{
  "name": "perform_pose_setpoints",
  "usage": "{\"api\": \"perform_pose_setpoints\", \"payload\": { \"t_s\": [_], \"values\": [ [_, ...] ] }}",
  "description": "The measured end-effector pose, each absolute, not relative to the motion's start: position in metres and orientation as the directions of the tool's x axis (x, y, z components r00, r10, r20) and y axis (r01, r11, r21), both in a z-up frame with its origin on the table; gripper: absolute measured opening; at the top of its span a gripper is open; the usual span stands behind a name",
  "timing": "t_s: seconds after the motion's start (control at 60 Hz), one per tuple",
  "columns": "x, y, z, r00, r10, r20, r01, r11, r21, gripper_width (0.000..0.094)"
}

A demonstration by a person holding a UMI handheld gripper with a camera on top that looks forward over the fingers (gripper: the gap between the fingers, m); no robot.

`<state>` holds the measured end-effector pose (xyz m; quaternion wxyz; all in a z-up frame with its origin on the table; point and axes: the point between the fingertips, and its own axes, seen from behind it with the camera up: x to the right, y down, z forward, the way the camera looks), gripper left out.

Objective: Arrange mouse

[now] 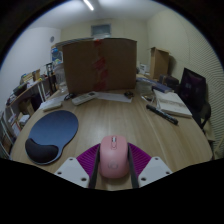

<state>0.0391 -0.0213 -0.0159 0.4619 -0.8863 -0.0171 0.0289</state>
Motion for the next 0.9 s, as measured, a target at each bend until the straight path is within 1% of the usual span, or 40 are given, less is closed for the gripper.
{"api": "perform_pose_setpoints", "payload": {
  "t_s": [0.017,0.033,0.067,0.083,0.1,0.133,0.183,0.217,0.283,0.35,0.433,0.467,0.517,0.567,0.617,0.65,0.733,0.8,0.833,0.9],
  "values": [
    [0.039,-0.021,-0.016,0.998,0.052,-0.035,0.001,-0.575,-0.818,0.0484],
    [0.04,-0.022,-0.016,0.998,0.046,-0.033,0.0,-0.577,-0.816,0.0459],
    [0.041,-0.022,-0.018,0.999,0.033,-0.039,-0.012,-0.59,-0.807,0.0462],
    [0.041,-0.022,-0.017,0.999,0.024,-0.043,-0.02,-0.599,-0.801,0.0424],
    [0.04,-0.023,-0.017,0.999,0.015,-0.05,-0.031,-0.607,-0.794,0.041],
    [0.039,-0.023,-0.017,0.998,0.002,-0.064,-0.049,-0.618,-0.785,0.0386],
    [0.042,-0.022,-0.015,0.995,-0.026,-0.101,-0.095,-0.638,-0.764,0.0385],
    [0.048,-0.022,-0.008,0.992,-0.059,-0.112,-0.124,-0.64,-0.758,0.0351],
    [0.066,-0.011,0.032,0.989,-0.115,-0.092,-0.142,-0.576,-0.805,0.0341],
    [0.067,0.006,0.088,0.987,-0.138,-0.087,-0.145,-0.498,-0.855,0.0327],
    [0.034,0.034,0.165,0.991,-0.099,-0.087,-0.119,-0.386,-0.915,0.0326],
    [0.01,0.04,0.188,0.994,-0.068,-0.081,-0.099,-0.349,-0.932,0.0326],
    [-0.027,0.053,0.212,0.997,-0.018,-0.072,-0.074,-0.307,-0.949,0.0327],
    [-0.069,0.064,0.218,0.998,0.026,-0.055,-0.045,-0.299,-0.953,0.0327],
    [-0.103,0.068,0.203,0.998,0.056,-0.035,-0.016,-0.321,-0.947,0.0325],
    [-0.124,0.066,0.179,0.997,0.074,-0.022,0.006,-0.352,-0.936,0.0327],
    [-0.17,0.056,0.105,0.992,0.128,-0.02,0.041,-0.454,-0.89,0.0324],
    [-0.181,0.043,0.053,0.991,0.131,-0.015,0.058,-0.536,-0.842,0.0325],
    [-0.188,0.042,0.034,0.992,0.121,-0.022,0.05,-0.564,-0.825,0.0326],
    [-0.188,0.037,0.009,0.996,0.093,-0.014,0.045,-0.6,-0.799,0.0326]
  ]
}}
